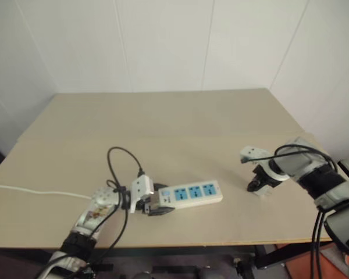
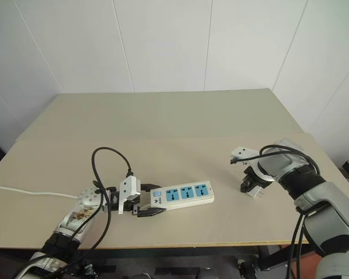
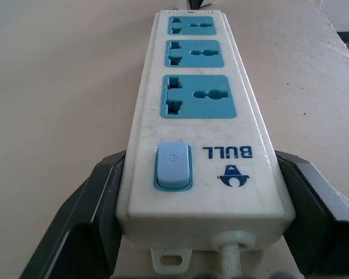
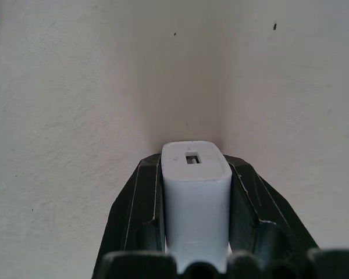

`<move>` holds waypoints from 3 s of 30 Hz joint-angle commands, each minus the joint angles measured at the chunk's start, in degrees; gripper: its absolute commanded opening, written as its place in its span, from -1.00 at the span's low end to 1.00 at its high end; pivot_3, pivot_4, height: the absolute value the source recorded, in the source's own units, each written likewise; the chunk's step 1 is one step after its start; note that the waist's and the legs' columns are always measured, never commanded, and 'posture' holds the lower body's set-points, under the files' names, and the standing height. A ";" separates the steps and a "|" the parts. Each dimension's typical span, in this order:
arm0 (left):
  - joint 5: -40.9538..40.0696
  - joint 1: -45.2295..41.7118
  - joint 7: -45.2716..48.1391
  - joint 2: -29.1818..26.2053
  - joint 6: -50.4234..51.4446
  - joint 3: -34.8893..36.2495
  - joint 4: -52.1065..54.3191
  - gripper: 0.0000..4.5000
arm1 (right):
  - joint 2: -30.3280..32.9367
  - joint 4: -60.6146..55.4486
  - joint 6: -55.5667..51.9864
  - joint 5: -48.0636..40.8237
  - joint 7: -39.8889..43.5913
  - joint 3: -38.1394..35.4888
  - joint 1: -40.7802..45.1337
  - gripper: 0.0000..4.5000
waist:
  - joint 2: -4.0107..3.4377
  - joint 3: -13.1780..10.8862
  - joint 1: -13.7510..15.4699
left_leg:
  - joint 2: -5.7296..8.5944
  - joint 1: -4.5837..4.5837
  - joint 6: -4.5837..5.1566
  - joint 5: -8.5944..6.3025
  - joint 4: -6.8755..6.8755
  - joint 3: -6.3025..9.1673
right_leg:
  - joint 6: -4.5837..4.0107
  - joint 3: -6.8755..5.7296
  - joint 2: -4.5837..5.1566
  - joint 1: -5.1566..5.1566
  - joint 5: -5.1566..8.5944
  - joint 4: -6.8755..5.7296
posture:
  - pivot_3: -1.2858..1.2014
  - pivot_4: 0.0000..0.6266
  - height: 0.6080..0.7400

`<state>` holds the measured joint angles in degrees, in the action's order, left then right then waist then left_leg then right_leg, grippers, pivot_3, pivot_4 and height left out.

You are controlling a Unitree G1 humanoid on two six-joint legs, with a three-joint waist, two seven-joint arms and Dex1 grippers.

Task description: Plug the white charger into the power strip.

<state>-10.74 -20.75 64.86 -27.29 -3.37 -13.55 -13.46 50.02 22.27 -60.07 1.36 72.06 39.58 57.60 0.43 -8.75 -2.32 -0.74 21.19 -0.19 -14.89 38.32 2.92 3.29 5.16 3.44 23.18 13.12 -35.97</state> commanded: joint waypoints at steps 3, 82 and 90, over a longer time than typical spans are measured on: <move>3.21 -0.61 1.62 -0.98 2.22 -2.58 -4.36 0.46 | -0.04 -0.08 5.04 -3.39 0.01 -11.08 2.39 -0.50 | 0.00 -0.01 0.05 | 0.00 0.02 0.00 0.00 0.00 0.02 | -0.01 -0.02 0.00 0.02 -0.01 0.00 | 0.03 -0.52 1.00; 4.49 -6.33 9.36 0.87 1.62 -5.49 -13.01 0.46 | -34.34 -2.93 64.74 -17.51 -9.11 -31.02 -28.55 -0.50 | 0.14 -0.05 0.02 | 0.00 -0.13 0.00 0.00 -0.02 0.09 | -0.08 -0.06 -0.02 -0.20 -0.04 0.01 | 0.03 -0.52 1.00; 4.53 -7.34 10.66 0.58 1.28 -5.51 -14.65 0.46 | -33.95 -3.16 64.43 -18.92 -7.34 -31.15 -28.62 -0.50 | 0.15 -0.05 0.01 | 0.00 -0.12 0.00 0.00 -0.02 0.09 | -0.07 -0.06 -0.02 -0.19 -0.04 0.02 | 0.03 -0.52 1.00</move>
<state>-10.32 -30.28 72.79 -25.84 -2.77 -14.90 -25.05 15.27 18.64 4.43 -17.15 64.29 9.66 29.17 0.57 -8.80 -2.31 -0.74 21.07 -0.18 -14.89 38.29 3.01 3.21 5.10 3.42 23.00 13.08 -35.95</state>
